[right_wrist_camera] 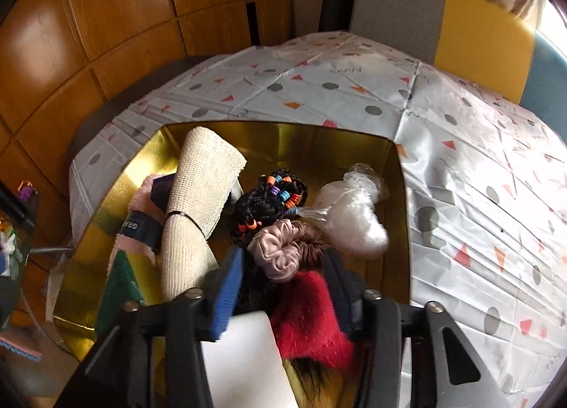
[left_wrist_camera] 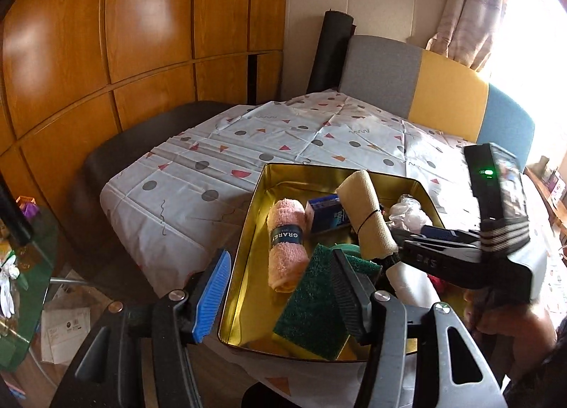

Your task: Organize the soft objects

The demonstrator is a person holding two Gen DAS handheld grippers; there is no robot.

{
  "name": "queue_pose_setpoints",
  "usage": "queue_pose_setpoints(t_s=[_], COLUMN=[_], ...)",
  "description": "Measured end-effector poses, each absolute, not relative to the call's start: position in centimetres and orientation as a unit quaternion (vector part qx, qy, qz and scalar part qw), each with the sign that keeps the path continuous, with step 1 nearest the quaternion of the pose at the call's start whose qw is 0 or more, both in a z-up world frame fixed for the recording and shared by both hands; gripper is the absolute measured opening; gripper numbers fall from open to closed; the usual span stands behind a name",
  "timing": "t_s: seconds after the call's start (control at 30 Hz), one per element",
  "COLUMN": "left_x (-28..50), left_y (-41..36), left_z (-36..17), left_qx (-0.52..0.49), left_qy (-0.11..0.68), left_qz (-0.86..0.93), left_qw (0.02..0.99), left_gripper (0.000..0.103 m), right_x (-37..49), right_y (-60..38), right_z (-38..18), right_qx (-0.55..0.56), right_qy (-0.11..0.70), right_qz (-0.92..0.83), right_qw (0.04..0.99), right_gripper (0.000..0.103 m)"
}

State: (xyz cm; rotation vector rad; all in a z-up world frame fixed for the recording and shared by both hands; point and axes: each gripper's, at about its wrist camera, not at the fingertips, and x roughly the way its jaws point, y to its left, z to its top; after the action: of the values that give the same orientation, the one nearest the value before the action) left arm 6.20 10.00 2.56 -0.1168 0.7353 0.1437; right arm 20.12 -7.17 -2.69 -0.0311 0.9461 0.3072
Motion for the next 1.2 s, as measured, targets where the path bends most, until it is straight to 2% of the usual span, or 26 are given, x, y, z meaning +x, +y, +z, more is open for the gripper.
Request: queue_pose_setpoints(t_s=[0.13, 0.23, 0.43, 0.83, 1.2], left_x=[5.9, 5.6, 4.7, 2.3, 1.3], left_y=[9.9, 9.7, 9.4, 9.0, 8.9], left_z=[2.6, 2.9, 3.3, 4.0, 4.6], left_qx=[-0.056, -0.054, -0.05, -0.046, -0.043], left_qy=[0.355, 0.349, 0.336, 0.302, 0.292], left_qz=[0.072, 0.076, 0.083, 0.097, 0.095], left_qw=[0.93, 0.933, 0.937, 0.947, 0.951], left_gripper=[0.058, 0.058, 0.058, 0.058, 0.059], right_x=[18.7, 17.1, 13.7, 6.3, 4.5], right_y=[-7.9, -8.7, -9.8, -11.6, -10.5], right_z=[-1.5, -0.5, 0.9, 2.9, 3.7], right_qx=[-0.007, 0.003, 0.005, 0.016, 0.002], right_qy=[0.432, 0.412, 0.381, 0.312, 0.299], right_qz=[0.139, 0.126, 0.106, 0.036, 0.047], right_qw=[0.891, 0.902, 0.918, 0.949, 0.953], right_gripper=[0.053, 0.063, 0.071, 0.079, 0.081])
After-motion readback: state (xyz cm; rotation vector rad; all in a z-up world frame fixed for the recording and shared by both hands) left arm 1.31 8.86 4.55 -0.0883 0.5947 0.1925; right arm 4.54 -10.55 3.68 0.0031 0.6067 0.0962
